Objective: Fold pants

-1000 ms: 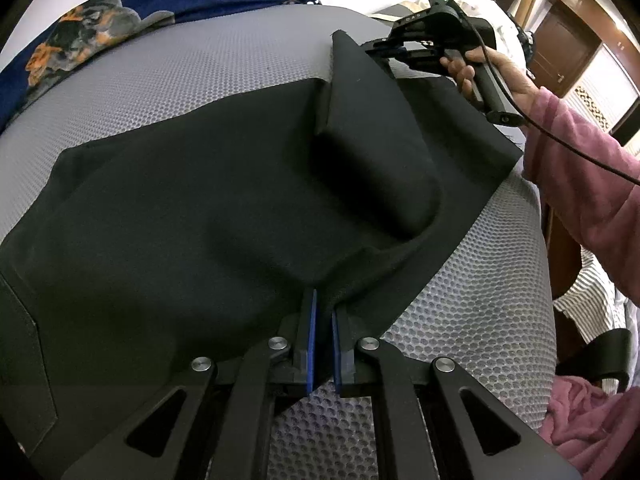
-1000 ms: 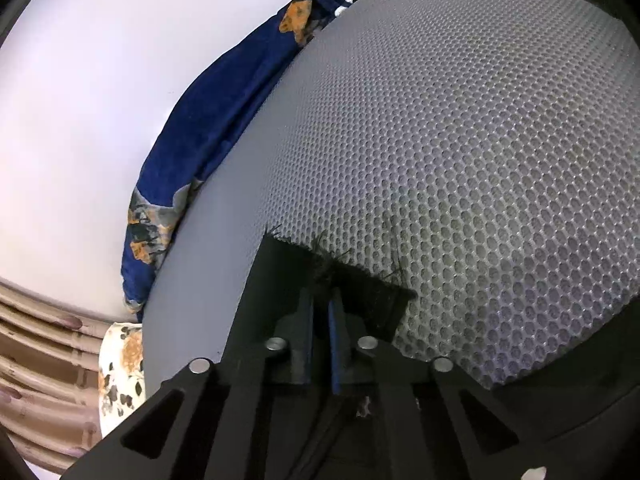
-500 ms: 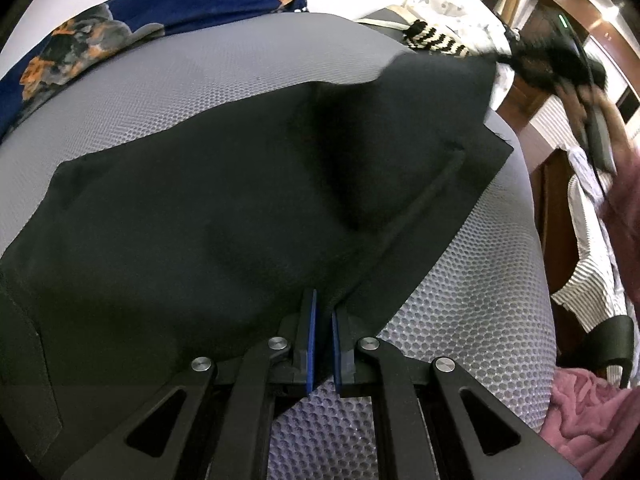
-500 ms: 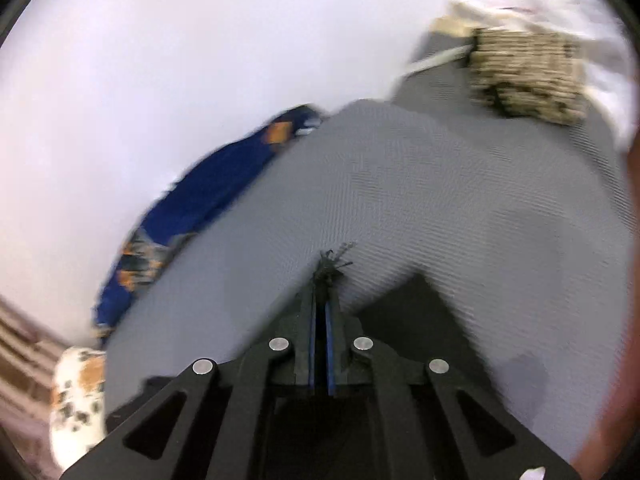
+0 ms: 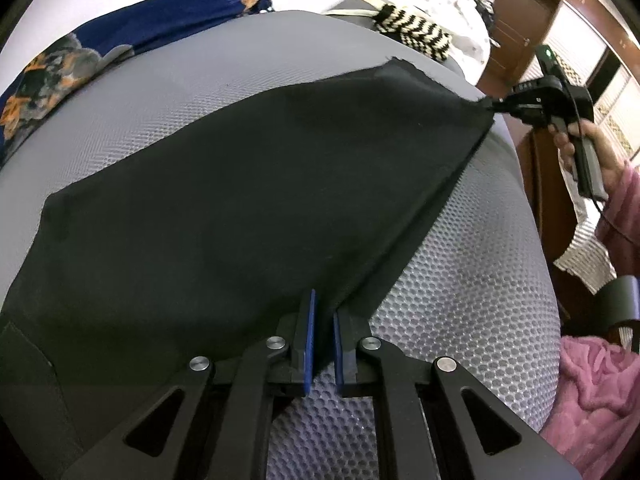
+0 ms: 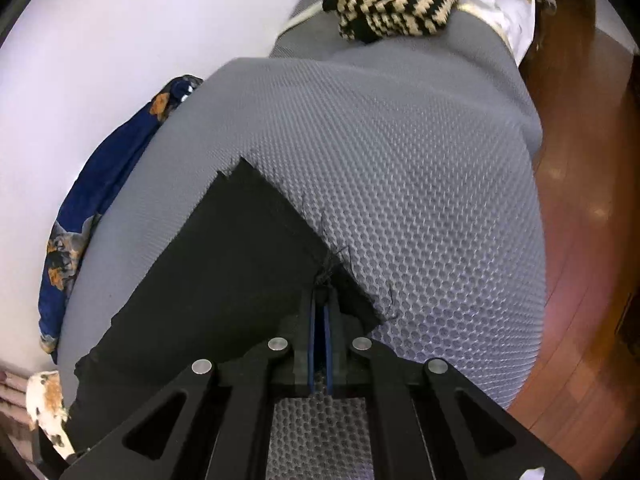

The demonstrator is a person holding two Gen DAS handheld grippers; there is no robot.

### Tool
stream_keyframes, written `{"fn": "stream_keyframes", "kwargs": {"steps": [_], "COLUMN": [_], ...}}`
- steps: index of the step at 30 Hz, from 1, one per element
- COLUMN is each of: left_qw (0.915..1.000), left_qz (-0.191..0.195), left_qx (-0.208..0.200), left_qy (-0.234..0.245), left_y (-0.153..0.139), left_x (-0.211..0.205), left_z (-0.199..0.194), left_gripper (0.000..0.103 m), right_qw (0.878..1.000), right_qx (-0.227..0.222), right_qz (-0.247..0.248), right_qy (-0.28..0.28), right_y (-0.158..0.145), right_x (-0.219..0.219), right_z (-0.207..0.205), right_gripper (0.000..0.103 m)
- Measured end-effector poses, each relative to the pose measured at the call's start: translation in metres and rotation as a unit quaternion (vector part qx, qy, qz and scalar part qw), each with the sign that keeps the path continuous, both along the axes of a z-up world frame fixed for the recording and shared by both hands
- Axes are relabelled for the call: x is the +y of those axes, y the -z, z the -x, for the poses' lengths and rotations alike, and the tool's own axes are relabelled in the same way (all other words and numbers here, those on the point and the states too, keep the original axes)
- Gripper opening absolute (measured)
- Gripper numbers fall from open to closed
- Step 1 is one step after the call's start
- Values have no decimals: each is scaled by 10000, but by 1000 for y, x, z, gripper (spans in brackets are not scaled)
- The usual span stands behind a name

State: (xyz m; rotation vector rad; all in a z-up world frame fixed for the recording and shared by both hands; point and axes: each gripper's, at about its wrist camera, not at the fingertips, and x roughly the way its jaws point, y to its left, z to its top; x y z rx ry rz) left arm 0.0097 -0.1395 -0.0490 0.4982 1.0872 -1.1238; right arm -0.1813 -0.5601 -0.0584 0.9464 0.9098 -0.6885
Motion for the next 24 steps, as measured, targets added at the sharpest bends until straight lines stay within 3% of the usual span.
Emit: {"fn": "stream_keyframes", "kwargs": {"steps": [8,12,14,17,20,24], "left_qw": [9999,9993,9986,9978,9959,9886], "left_qz": [-110,-112,109,429,761,802], "left_qx": [107,351,514,505,320,368], "left_qy": [55,42,25,-15,-373,-1223], "left_y": [6,1,-11,-29,-39,-30], "left_x": [-8,-8,-4,3,7,5], "left_z": [-3,-8,-9,-12,-23,-50], "left_gripper": [11,26,33,47,49,49], "right_qw": [9999,9998,9997,9997,9988,9931], "right_qx": [163,163,213,197,41,-364], "right_qz": [6,-110,-67,149,271,40], "right_qy": [-27,-79,-14,-81,-400,-1110], "right_y": [19,18,11,-4,-21,-29], "right_x": [3,0,-4,-10,-25,-43], "right_z": [9,10,14,19,10,-30], "right_gripper": [4,11,29,30,30,30]}}
